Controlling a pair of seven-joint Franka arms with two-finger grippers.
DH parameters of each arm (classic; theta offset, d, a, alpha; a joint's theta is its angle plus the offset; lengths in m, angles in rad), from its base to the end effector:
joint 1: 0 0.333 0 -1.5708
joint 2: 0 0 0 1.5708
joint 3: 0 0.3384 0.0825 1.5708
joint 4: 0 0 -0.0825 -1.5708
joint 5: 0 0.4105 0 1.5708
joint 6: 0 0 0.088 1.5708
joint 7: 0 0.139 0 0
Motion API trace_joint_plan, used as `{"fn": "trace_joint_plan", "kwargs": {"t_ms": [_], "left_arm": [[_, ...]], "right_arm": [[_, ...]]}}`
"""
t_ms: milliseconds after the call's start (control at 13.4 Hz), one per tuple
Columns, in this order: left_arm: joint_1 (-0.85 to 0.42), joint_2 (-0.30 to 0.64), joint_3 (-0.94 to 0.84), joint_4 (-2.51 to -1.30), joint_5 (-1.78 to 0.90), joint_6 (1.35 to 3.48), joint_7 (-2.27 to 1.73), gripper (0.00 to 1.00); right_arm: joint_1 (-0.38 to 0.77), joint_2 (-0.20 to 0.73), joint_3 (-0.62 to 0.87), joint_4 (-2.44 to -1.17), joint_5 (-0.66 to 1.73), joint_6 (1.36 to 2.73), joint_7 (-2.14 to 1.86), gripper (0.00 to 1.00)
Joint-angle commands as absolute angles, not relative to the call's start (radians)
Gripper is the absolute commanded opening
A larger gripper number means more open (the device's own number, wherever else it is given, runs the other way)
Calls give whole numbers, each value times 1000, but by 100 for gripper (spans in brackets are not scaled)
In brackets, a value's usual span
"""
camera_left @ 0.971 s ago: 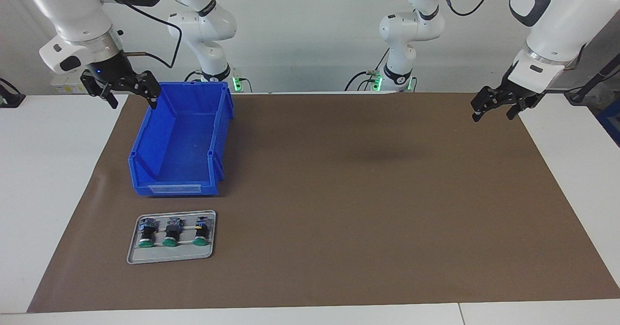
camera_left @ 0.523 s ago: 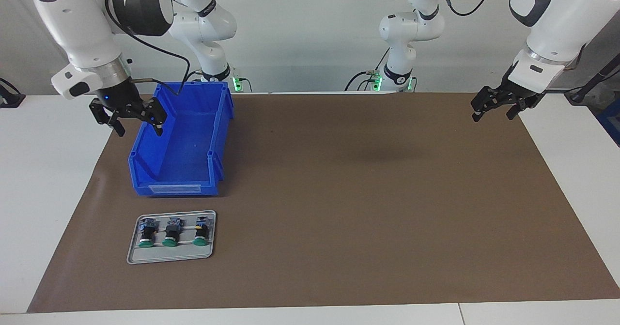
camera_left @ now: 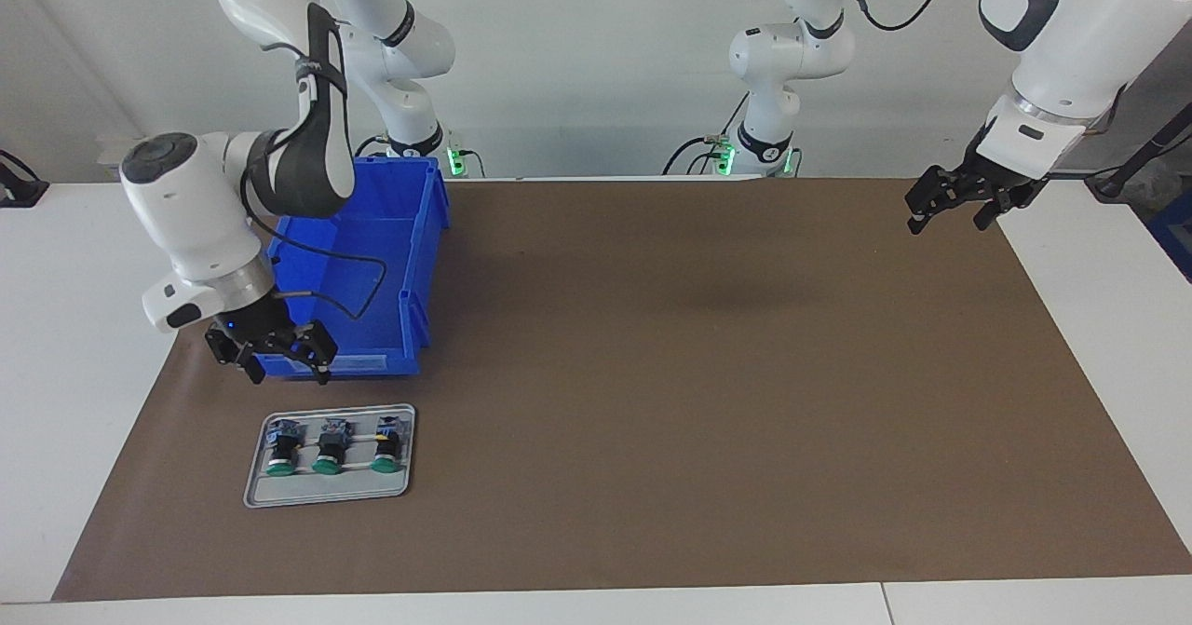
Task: Place and press button with both arms
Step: 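Reach the right gripper to the metal tray and grasp the middle button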
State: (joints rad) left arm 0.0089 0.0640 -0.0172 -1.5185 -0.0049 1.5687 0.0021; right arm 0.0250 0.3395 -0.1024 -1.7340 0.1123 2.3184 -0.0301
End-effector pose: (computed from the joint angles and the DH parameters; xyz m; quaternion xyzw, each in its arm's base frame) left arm 0.6015 -0.0054 0.6029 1.0000 -0.0052 -0.0069 0.0030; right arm 0.7077 -0.0442 0.3868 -0.9906 0.0513 -0.1246 0.0224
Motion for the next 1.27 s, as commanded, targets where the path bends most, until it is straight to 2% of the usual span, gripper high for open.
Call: {"fn": "trace_joint_plan", "kwargs": {"t_ms": [0, 299, 448, 523, 821, 1045, 1120, 1194], "left_arm": [[12, 37, -20, -1548, 9, 1569, -8, 100], [12, 37, -20, -1548, 9, 1569, -6, 100], [12, 37, -20, -1548, 9, 1569, -6, 100], [12, 37, -20, -1548, 9, 1569, -6, 100], [12, 37, -20, -1548, 9, 1569, -6, 100], [12, 37, -20, -1548, 9, 1569, -6, 100], [12, 37, -20, -1548, 9, 1569, -6, 100], [12, 37, -20, -1549, 9, 1569, -6, 100]], "right_arm": [[37, 417, -104, -1695, 152, 2382, -54, 100], [38, 498, -101, -1697, 152, 2462, -72, 99], [37, 517, -94, -1703, 153, 2477, -118, 87], [37, 522, -94, -1715, 155, 2497, -129, 85], [40, 529, -86, -1738, 155, 2506, -141, 77], [35, 538, -86, -1738, 155, 2508, -164, 76], [35, 540, -86, -1738, 153, 2508, -169, 64], [29, 543, -86, -1738, 155, 2508, -192, 43]]}}
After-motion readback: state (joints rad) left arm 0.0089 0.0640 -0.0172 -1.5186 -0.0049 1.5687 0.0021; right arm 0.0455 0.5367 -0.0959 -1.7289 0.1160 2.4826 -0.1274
